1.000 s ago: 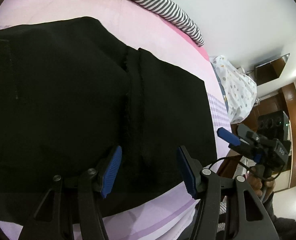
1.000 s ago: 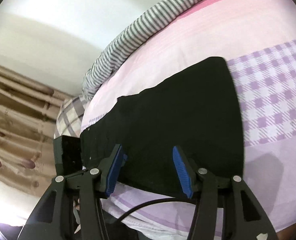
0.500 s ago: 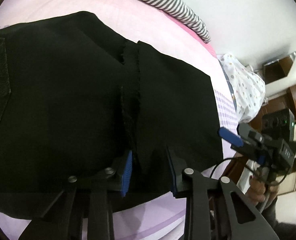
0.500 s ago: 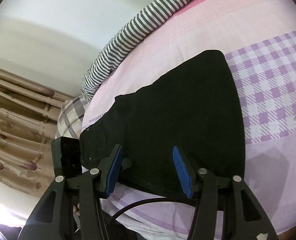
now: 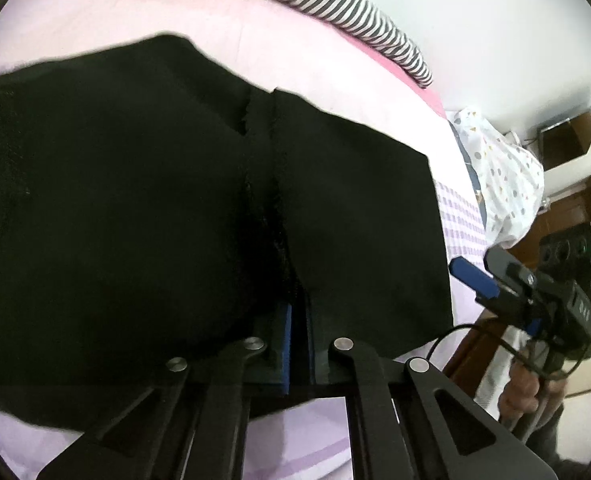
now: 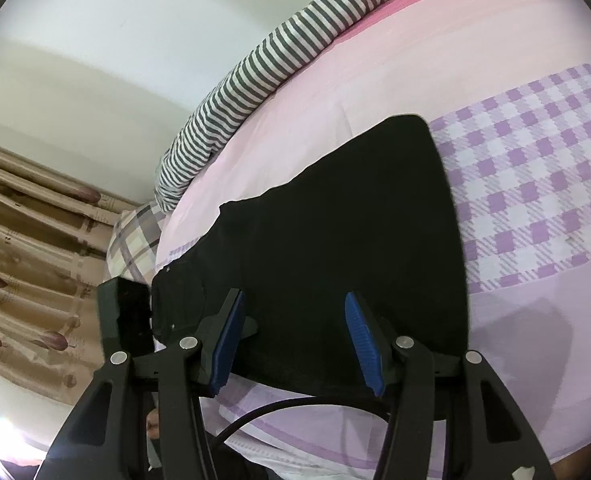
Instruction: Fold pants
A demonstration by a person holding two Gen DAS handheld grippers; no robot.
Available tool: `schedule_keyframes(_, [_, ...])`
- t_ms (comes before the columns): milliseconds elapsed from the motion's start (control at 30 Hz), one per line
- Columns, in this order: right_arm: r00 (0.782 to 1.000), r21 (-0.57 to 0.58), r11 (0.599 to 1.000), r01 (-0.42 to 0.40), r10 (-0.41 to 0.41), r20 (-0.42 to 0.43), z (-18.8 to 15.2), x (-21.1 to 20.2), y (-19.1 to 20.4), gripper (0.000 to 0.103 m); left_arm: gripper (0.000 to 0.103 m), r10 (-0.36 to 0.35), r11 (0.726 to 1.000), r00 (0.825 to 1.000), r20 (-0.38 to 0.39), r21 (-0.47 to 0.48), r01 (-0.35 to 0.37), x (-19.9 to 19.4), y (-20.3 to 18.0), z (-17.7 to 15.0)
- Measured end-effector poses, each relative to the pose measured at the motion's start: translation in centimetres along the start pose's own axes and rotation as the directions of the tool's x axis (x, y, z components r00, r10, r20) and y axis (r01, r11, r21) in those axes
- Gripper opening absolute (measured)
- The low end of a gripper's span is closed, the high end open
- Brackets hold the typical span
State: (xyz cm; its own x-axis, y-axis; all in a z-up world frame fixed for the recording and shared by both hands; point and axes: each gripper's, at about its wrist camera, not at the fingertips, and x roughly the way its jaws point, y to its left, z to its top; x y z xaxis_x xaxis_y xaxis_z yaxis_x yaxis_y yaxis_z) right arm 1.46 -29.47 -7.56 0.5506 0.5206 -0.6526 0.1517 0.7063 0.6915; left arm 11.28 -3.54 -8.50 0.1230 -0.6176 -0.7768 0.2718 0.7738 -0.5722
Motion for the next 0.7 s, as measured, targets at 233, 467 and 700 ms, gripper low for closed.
schedule_keyframes(233, [0.996,-0.021,0.996,0.084,-0.084,-0.022,0.1,0.4,-0.1,0.051,0.005,0.026,1.0,0.999,-0.018,0.006,-0.026,-1.1,0.6,-1.4])
schedule_keyframes(467, [0.98,-0.071,0.981,0.183,-0.188,-0.068,1.1,2.5,-0.7,0.05,0.006,0.037,0.999,0.999,-0.04,-0.006,-0.038,0.1,1.0,-1.0])
schedule_keyframes(700, [0.962,-0.11,0.956,0.272,-0.273,0.01,6.8,4.2,-0.4,0.05,0.015,0.031,0.999,0.999,-0.03,-0.019,-0.031,-0.6,1.7,-0.9])
